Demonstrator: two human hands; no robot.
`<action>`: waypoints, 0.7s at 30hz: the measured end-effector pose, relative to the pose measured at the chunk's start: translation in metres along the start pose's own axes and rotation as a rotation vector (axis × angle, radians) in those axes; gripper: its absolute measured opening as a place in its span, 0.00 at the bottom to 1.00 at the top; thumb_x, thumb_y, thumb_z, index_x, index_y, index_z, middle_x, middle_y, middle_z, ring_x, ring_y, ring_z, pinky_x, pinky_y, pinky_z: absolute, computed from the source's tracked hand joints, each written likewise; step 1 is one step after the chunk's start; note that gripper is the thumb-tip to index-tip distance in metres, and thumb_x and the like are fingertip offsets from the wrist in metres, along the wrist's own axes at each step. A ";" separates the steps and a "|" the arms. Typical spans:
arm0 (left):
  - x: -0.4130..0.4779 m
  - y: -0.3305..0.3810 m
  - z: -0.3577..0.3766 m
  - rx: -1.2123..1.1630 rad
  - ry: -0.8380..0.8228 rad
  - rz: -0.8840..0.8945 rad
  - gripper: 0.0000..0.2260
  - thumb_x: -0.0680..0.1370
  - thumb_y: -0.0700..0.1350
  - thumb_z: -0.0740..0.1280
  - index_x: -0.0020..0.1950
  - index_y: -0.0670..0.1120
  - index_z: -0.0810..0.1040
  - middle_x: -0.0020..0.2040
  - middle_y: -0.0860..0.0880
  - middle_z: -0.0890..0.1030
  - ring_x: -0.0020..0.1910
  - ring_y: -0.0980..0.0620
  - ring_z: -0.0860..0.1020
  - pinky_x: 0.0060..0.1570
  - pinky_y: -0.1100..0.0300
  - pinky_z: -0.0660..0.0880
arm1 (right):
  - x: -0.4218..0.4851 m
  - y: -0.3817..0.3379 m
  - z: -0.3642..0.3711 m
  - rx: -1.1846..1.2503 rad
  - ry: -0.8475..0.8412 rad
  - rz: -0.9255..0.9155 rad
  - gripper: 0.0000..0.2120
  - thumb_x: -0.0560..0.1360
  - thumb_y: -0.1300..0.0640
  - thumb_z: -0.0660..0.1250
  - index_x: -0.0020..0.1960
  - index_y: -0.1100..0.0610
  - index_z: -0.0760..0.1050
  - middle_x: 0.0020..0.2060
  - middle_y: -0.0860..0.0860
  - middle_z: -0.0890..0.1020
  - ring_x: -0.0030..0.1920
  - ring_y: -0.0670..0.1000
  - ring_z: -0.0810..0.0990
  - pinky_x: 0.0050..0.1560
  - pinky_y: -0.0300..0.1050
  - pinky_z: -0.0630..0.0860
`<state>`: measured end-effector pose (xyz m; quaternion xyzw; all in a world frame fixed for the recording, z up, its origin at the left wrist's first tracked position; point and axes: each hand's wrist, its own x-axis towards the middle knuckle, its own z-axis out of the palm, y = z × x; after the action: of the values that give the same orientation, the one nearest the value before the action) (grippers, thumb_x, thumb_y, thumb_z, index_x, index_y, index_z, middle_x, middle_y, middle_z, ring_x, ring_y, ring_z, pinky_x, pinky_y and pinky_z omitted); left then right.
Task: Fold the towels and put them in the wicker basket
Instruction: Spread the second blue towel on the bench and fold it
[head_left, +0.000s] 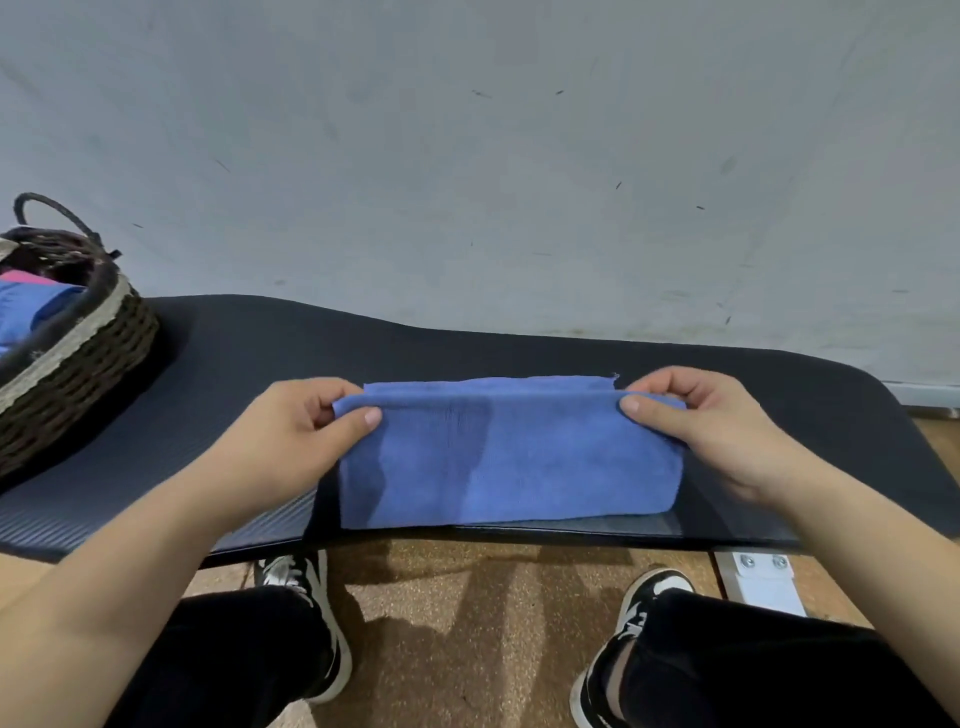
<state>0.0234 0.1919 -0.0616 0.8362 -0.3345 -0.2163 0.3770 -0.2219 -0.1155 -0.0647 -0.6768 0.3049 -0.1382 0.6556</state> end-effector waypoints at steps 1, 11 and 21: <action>0.011 -0.001 0.001 -0.008 0.010 -0.035 0.07 0.81 0.50 0.69 0.47 0.50 0.84 0.39 0.44 0.84 0.41 0.38 0.81 0.42 0.47 0.78 | 0.011 0.000 0.004 -0.039 0.036 -0.002 0.12 0.72 0.58 0.78 0.49 0.65 0.82 0.44 0.59 0.86 0.44 0.54 0.84 0.48 0.49 0.80; 0.060 -0.020 0.028 0.208 0.078 -0.248 0.10 0.79 0.46 0.69 0.40 0.44 0.79 0.31 0.50 0.77 0.32 0.50 0.73 0.33 0.57 0.68 | 0.078 0.015 0.019 -0.534 0.097 0.152 0.05 0.75 0.55 0.76 0.44 0.56 0.83 0.41 0.49 0.86 0.41 0.49 0.83 0.38 0.42 0.76; 0.069 -0.016 0.035 0.287 0.146 -0.275 0.05 0.81 0.46 0.67 0.45 0.48 0.79 0.39 0.49 0.80 0.40 0.49 0.78 0.34 0.58 0.70 | 0.086 0.031 0.024 -0.417 0.275 0.063 0.02 0.78 0.57 0.73 0.49 0.52 0.82 0.44 0.50 0.83 0.43 0.50 0.81 0.42 0.40 0.75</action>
<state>0.0556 0.1329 -0.1032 0.9326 -0.2164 -0.1549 0.2440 -0.1485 -0.1458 -0.1160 -0.7624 0.4343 -0.1426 0.4581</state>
